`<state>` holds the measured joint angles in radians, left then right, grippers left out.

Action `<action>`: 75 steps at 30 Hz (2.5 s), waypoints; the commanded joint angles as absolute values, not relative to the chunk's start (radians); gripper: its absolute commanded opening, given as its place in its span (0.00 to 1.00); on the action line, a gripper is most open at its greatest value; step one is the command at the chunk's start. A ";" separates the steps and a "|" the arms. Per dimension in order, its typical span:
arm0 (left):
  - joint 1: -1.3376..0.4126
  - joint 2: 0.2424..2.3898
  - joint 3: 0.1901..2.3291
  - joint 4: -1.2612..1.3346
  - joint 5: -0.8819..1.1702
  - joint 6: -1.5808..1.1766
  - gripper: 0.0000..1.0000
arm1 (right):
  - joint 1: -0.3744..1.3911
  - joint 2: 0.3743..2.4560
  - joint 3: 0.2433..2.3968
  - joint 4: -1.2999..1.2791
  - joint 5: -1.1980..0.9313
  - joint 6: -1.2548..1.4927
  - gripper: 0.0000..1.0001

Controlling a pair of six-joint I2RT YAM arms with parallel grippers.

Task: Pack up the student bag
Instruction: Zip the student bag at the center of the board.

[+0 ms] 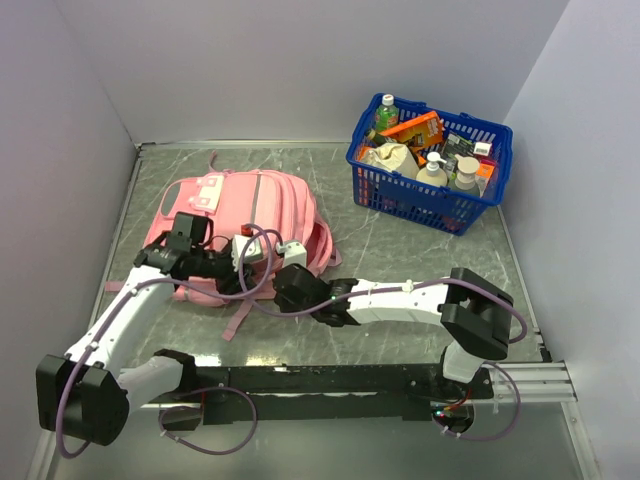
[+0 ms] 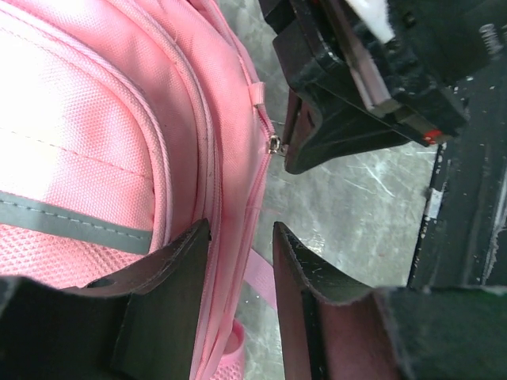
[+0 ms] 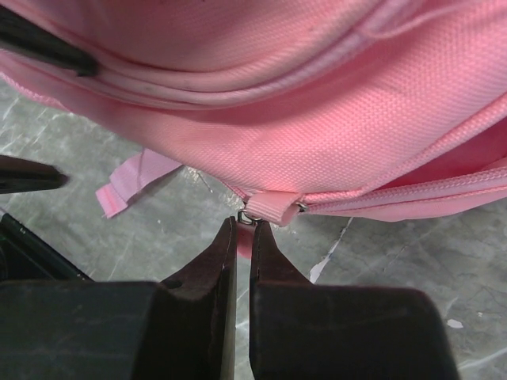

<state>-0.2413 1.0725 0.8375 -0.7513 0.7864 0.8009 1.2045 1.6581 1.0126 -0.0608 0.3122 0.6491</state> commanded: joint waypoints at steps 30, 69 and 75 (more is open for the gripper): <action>-0.331 0.701 0.594 -0.428 0.345 0.937 0.98 | 1.192 1.605 1.000 0.051 0.160 0.647 0.00; -0.509 0.689 0.531 -0.655 0.199 1.149 0.01 | 0.922 1.379 0.830 -0.072 0.020 0.627 0.00; -0.509 0.686 0.574 -0.721 0.195 1.174 0.01 | 0.818 1.342 0.816 -0.117 0.040 0.566 0.00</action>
<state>-0.5171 0.6849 0.5396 -0.5339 0.2501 1.1442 0.8948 1.4006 0.8299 -0.0360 -0.0261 0.6342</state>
